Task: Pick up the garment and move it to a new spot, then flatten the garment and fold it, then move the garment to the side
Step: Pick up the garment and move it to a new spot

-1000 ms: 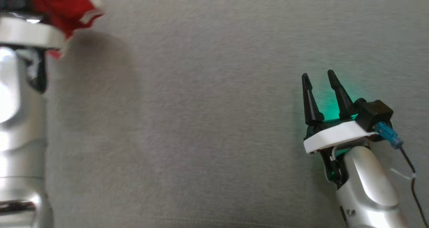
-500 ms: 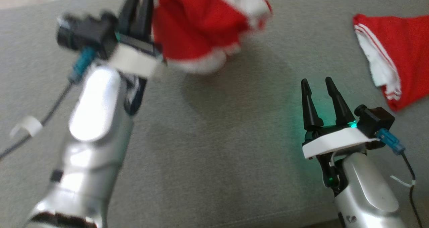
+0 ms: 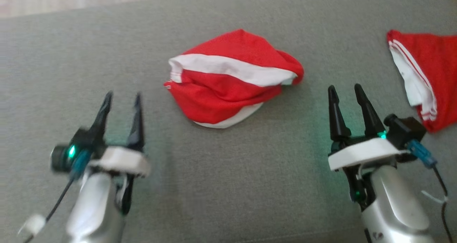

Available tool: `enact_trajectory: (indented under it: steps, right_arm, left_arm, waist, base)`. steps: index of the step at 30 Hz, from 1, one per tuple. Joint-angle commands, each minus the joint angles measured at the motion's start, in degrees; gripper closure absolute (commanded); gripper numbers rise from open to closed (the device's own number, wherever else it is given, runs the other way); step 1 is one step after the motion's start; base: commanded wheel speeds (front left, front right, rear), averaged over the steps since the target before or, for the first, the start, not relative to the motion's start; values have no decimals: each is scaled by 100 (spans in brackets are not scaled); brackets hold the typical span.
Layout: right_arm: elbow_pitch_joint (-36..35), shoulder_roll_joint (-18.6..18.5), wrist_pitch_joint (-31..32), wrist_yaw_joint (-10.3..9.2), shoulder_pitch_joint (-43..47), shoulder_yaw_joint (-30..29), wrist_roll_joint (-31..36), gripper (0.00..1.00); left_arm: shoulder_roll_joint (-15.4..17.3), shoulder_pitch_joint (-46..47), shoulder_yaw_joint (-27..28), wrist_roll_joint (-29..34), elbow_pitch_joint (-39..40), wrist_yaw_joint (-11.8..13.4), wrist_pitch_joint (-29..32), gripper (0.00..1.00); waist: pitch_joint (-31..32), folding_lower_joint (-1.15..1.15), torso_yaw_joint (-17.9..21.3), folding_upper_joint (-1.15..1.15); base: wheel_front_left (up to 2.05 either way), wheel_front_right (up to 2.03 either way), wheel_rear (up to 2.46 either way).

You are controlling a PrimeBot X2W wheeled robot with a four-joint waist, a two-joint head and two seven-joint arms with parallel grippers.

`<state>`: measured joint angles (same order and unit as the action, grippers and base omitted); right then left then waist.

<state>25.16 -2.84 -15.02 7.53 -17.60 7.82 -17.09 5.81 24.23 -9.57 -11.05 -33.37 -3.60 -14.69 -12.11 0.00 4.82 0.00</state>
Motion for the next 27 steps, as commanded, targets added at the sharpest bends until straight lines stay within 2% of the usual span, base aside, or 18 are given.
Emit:
enact_trajectory:
  steps: [1, 7, 16, 21, 27]
  right_arm:
    - [-130, -4, 3, -4, 117, 71, 42, 0]
    - [-19, -4, 2, -4, 395, -37, 111, 0]
    - [153, -4, 2, -4, 945, -31, 94, 0]
    - [181, -4, 2, -4, 1112, -35, 83, 0]
    - [198, -4, 2, -4, 1153, -74, 113, 0]
  left_arm:
    - [155, -137, 364, 68, 357, 107, -30, 0]
    - [22, -1253, 912, 288, 1078, 315, -30, 0]
    - [-195, -2553, 1226, 592, 1886, 371, -30, 0]
    - [-257, -2968, 1262, 626, 2050, 397, -30, 0]
    - [-280, -3036, 1243, 636, 2064, 379, -30, 0]
  waist:
    - [257, 0, -230, 0]
    - [728, 0, -490, 0]
    - [1287, 0, -597, 0]
    - [1412, 0, -598, 0]
    - [1432, 0, -624, 0]
  base:
    - [0, 0, 0]
    - [0, 0, 0]
    - [0, 0, 0]
    - [0, 0, 0]
    - [0, 0, 0]
